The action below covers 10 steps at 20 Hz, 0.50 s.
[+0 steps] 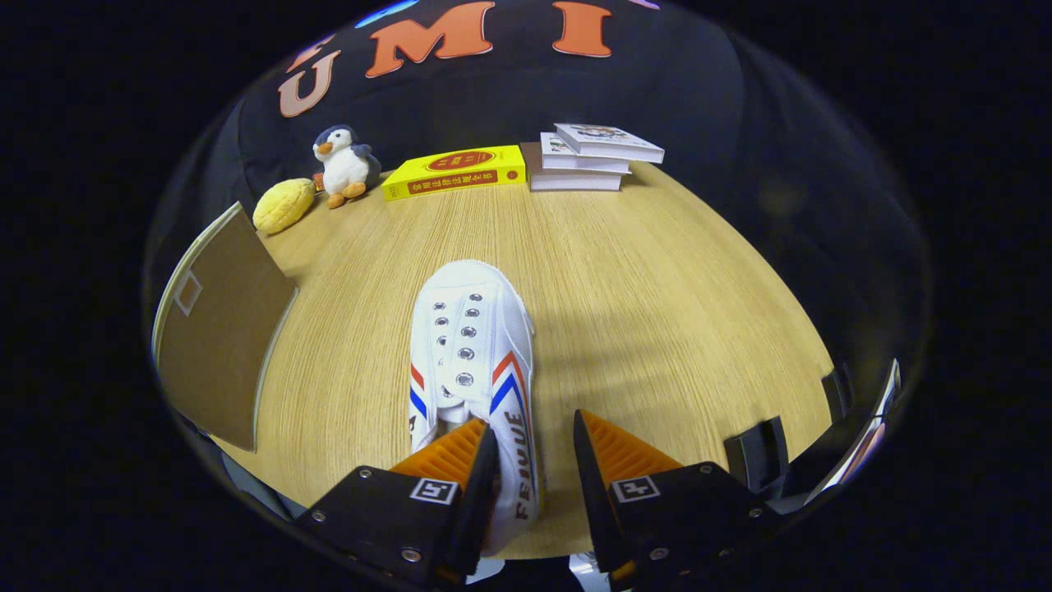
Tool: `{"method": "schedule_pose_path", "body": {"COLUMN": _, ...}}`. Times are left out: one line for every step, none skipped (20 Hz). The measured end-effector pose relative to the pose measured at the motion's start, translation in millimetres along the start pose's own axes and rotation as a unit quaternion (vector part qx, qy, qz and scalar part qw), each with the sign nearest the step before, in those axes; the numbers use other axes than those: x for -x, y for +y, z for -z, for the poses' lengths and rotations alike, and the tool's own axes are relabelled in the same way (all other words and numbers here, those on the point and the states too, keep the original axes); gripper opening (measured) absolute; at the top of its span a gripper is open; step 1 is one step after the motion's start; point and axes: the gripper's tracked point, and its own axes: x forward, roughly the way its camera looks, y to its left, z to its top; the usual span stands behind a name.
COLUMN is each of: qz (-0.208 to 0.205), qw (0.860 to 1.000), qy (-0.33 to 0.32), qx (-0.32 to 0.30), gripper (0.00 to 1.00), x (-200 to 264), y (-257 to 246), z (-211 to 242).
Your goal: Open the storage box then place both shoes into the box .Put the left shoe in first, then the right shoe, with the right side of both shoes facing outward in a uniform manner.
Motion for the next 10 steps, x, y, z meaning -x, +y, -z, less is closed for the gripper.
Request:
{"method": "schedule_pose_path", "body": {"qz": -0.018, "qw": 1.000, "qy": 0.008, "qx": -0.004, "gripper": 0.50, "x": -2.5, "y": 4.6, "z": 3.2}}
{"method": "schedule_pose_path", "body": {"qz": -0.033, "qw": 0.999, "qy": 0.013, "qx": -0.005, "gripper": 0.45, "x": -3.5, "y": 4.9, "z": 3.1}}
{"method": "schedule_pose_path", "body": {"qz": -0.051, "qw": 0.998, "qy": 0.022, "qx": -0.002, "gripper": 0.44, "x": -7.0, "y": 6.1, "z": 3.4}}
{"method": "schedule_pose_path", "body": {"qz": -0.069, "qw": 0.997, "qy": 0.031, "qx": -0.004, "gripper": 0.44, "x": -8.1, "y": 6.0, "z": 3.4}}
{"method": "schedule_pose_path", "body": {"qz": -0.086, "qw": 0.995, "qy": 0.043, "qx": -0.013, "gripper": 0.44, "x": -9.7, "y": 6.0, "z": 4.5}}
{"method": "schedule_pose_path", "body": {"qz": -0.100, "qw": 0.993, "qy": 0.059, "qx": -0.025, "gripper": 0.44, "x": -11.1, "y": 3.6, "z": 6.2}}
{"method": "schedule_pose_path", "body": {"qz": -0.110, "qw": 0.990, "qy": 0.075, "qx": -0.041, "gripper": 0.46, "x": -11.9, "y": 1.5, "z": 7.7}}
{"method": "schedule_pose_path", "body": {"qz": -0.121, "qw": 0.987, "qy": 0.091, "qx": -0.058, "gripper": 0.52, "x": -13.3, "y": 1.4, "z": 8.5}}
{"method": "schedule_pose_path", "body": {"qz": -0.129, "qw": 0.985, "qy": 0.092, "qx": -0.070, "gripper": 0.55, "x": -13.6, "y": 2.1, "z": 6.6}}
{"method": "schedule_pose_path", "body": {"qz": -0.135, "qw": 0.984, "qy": 0.096, "qx": -0.071, "gripper": 0.55, "x": -13.2, "y": 3.3, "z": 6.9}}
